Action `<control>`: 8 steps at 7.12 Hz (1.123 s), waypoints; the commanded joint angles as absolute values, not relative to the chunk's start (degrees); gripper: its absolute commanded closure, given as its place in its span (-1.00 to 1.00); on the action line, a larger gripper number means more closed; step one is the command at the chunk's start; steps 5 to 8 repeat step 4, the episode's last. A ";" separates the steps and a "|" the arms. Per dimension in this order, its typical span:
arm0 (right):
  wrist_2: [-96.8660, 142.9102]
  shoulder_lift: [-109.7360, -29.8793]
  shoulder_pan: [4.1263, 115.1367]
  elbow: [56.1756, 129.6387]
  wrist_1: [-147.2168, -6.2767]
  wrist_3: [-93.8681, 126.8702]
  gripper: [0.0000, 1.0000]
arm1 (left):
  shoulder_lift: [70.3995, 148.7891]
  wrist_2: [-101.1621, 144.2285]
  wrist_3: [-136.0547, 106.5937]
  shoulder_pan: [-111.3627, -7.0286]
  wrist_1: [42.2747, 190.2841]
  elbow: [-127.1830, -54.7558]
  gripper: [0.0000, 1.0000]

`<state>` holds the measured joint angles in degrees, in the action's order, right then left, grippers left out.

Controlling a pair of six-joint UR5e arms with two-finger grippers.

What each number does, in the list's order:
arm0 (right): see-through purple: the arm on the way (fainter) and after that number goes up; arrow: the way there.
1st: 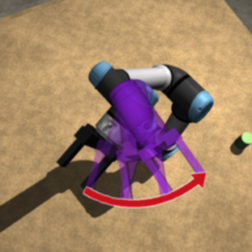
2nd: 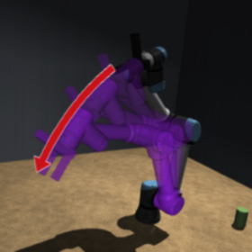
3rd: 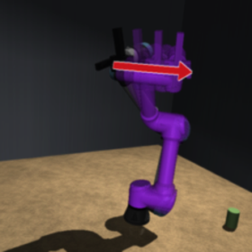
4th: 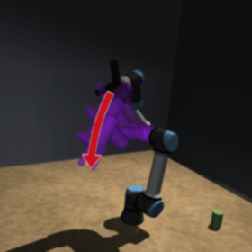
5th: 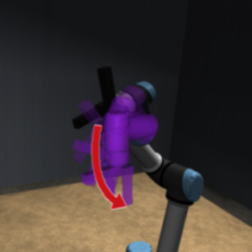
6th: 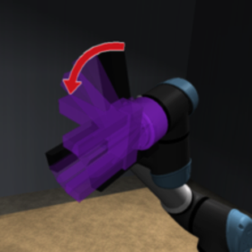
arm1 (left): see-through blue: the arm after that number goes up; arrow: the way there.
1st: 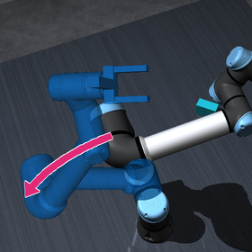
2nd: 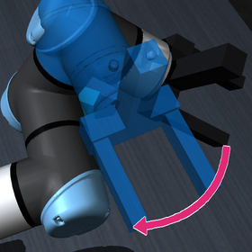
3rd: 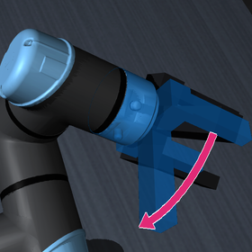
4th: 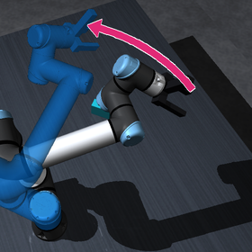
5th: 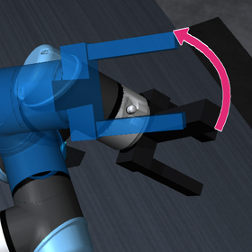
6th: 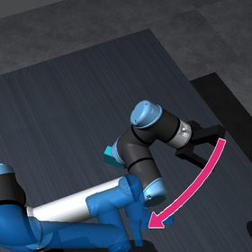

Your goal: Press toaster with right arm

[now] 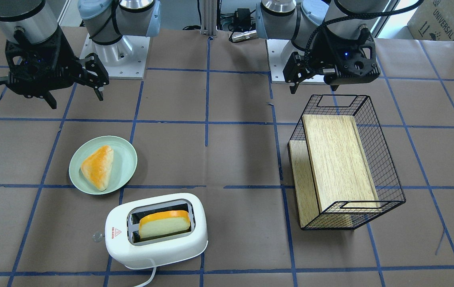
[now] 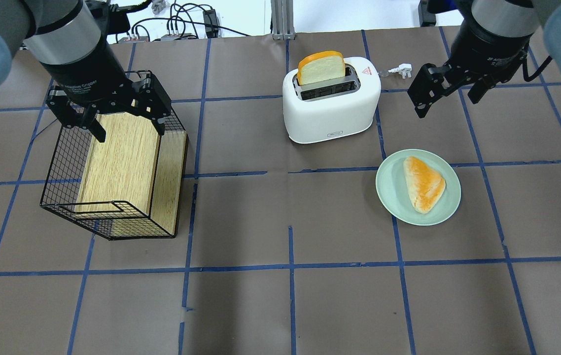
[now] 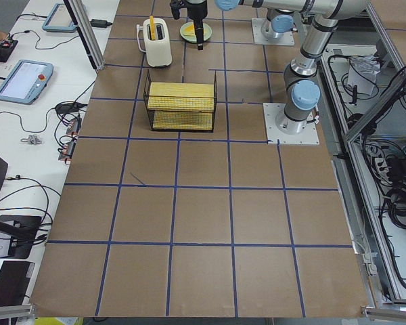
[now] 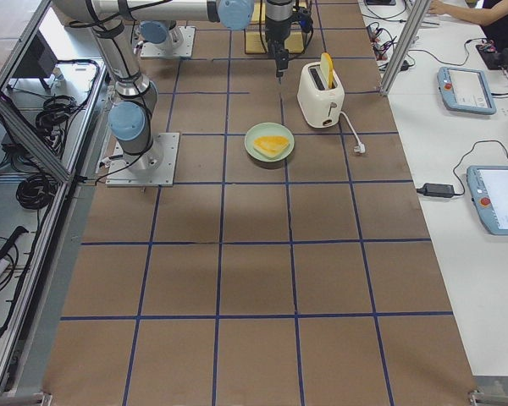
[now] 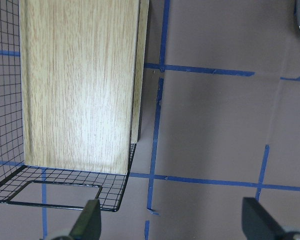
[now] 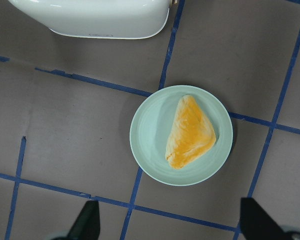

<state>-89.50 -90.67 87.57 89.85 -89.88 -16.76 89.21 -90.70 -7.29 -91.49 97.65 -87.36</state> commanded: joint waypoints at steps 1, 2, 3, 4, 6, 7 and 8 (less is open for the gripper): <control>-89.56 -90.62 87.63 90.00 -89.38 -16.70 -1.00 | 89.21 -90.70 -7.29 -91.49 97.65 -87.36 -1.00; -89.56 -90.44 87.37 90.09 -89.38 -16.96 -1.00 | 89.21 -90.70 -7.29 -91.49 97.65 -87.36 -1.00; -89.56 -90.44 87.36 90.00 -89.38 -16.96 -1.00 | 89.21 -90.70 -7.29 -91.49 97.65 -87.36 -1.00; -89.56 -90.44 87.36 90.00 -89.47 -16.96 -1.00 | 89.21 -90.70 -7.29 -91.49 97.65 -87.36 -1.00; -89.56 -90.44 87.36 90.00 -89.47 -16.96 -1.00 | 89.21 -90.70 -7.29 -91.49 97.65 -87.36 -1.00; -89.56 -90.44 87.36 90.00 -89.47 -16.96 -1.00 | 89.21 -90.70 -7.29 -91.49 97.65 -87.36 -1.00; -89.56 -90.44 87.36 90.00 -89.47 -16.96 -1.00 | 89.21 -90.70 -7.29 -91.49 97.65 -87.36 -1.00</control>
